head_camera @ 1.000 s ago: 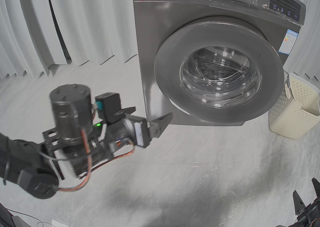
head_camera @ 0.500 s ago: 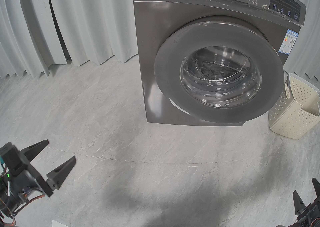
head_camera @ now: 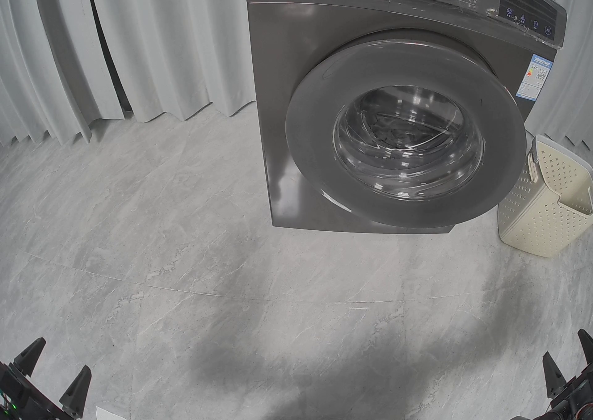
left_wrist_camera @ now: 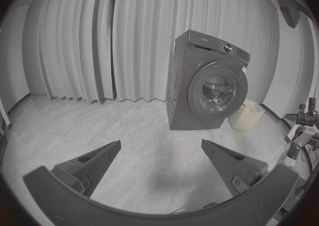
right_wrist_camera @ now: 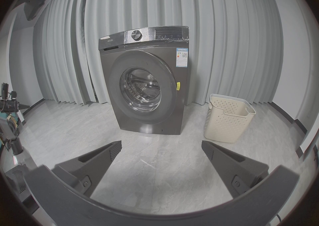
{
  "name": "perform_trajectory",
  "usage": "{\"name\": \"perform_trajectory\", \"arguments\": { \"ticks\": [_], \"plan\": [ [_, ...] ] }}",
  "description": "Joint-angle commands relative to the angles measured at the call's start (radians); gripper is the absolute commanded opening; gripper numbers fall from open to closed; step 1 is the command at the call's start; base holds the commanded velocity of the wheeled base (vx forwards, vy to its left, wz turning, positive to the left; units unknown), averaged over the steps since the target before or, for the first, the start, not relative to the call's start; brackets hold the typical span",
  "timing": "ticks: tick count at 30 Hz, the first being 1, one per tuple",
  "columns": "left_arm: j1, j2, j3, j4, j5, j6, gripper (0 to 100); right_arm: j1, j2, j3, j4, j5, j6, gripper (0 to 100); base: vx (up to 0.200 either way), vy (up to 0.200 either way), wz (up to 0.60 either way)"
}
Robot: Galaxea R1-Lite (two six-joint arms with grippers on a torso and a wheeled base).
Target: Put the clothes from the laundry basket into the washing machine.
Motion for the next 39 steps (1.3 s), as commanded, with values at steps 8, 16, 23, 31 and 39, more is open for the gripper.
{"name": "perform_trajectory", "arguments": {
  "ticks": [8, 16, 23, 31, 39],
  "plan": [
    [0.092, -0.217, 0.025, 0.111, 0.078, 0.021, 100, 0.001, -0.013, 0.0, 0.0, -0.001, 0.003, 100, 0.0, 0.0, 0.0],
    [0.088, -0.222, 0.025, 0.115, 0.063, 0.041, 100, -0.002, -0.013, 0.0, -0.001, 0.004, -0.005, 100, 0.0, 0.0, 0.0],
    [0.088, -0.22, 0.025, 0.117, 0.066, 0.035, 100, -0.001, -0.013, 0.006, -0.015, 0.004, -0.005, 100, 0.0, -0.114, 0.0],
    [0.088, -0.22, 0.025, 0.117, 0.066, 0.037, 100, 0.002, -0.015, 0.006, -0.015, 0.002, 0.0, 100, 0.0, -0.2, 0.0],
    [0.088, -0.22, 0.025, 0.115, 0.064, 0.038, 100, -0.001, -0.015, 0.006, -0.015, -0.001, 0.003, 100, 0.0, -0.2, 0.0]
  ]
}}
